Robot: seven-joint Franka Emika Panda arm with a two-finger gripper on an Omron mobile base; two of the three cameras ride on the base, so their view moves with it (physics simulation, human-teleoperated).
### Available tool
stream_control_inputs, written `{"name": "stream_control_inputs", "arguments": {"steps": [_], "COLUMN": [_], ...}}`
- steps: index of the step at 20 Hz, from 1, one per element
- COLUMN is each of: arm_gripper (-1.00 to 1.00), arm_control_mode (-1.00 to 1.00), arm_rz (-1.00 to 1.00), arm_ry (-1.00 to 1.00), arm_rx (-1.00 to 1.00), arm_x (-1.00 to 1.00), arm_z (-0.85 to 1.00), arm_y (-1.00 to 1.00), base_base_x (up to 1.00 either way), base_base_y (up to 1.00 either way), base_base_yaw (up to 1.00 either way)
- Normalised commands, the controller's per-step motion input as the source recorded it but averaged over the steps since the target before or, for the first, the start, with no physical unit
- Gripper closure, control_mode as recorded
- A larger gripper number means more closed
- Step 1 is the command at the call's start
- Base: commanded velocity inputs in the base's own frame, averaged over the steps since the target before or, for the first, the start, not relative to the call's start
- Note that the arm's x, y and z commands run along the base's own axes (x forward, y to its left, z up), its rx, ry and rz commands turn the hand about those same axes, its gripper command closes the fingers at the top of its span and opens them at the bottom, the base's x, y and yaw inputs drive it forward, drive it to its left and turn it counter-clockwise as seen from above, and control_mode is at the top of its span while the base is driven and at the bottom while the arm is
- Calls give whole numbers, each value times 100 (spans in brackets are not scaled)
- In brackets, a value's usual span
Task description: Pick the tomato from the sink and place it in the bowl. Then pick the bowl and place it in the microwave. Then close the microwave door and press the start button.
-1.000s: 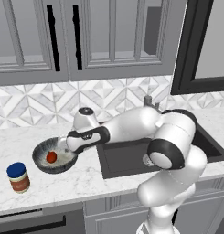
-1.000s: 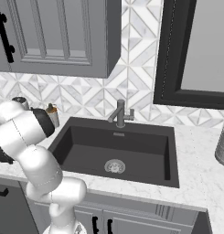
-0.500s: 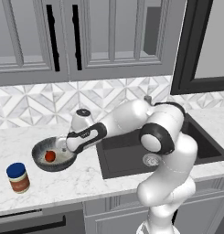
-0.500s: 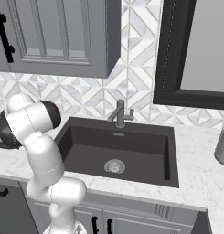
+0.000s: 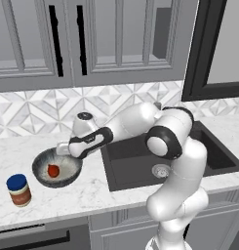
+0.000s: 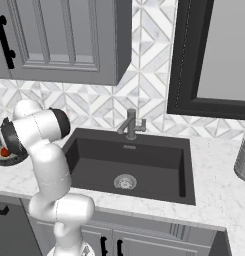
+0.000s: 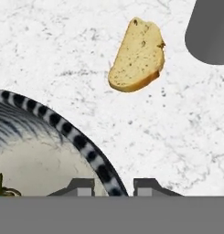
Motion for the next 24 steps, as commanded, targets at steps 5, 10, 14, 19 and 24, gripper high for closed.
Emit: {"name": "stream_control_inputs", "arguments": {"steps": [5, 10, 14, 19, 24], "arm_gripper": [100, 100, 100, 100, 100], "arm_control_mode": [-100, -100, -100, -100, -100], "arm_rz": [0, -5, -16, -23, -22], "arm_ry": [-12, -23, -3, 19, 17], "arm_rx": [0, 0, 6, 21, 11], "arm_x": [-48, -34, -11, -10, -20], "arm_z": [8, 20, 35, 69, 83], "arm_y": [-32, -74, -87, -62, -48], "base_base_x": [0, 0, 0, 0, 0], "base_base_y": [0, 0, 0, 0, 0], "base_base_yaw": [0, 0, 0, 0, 0]}}
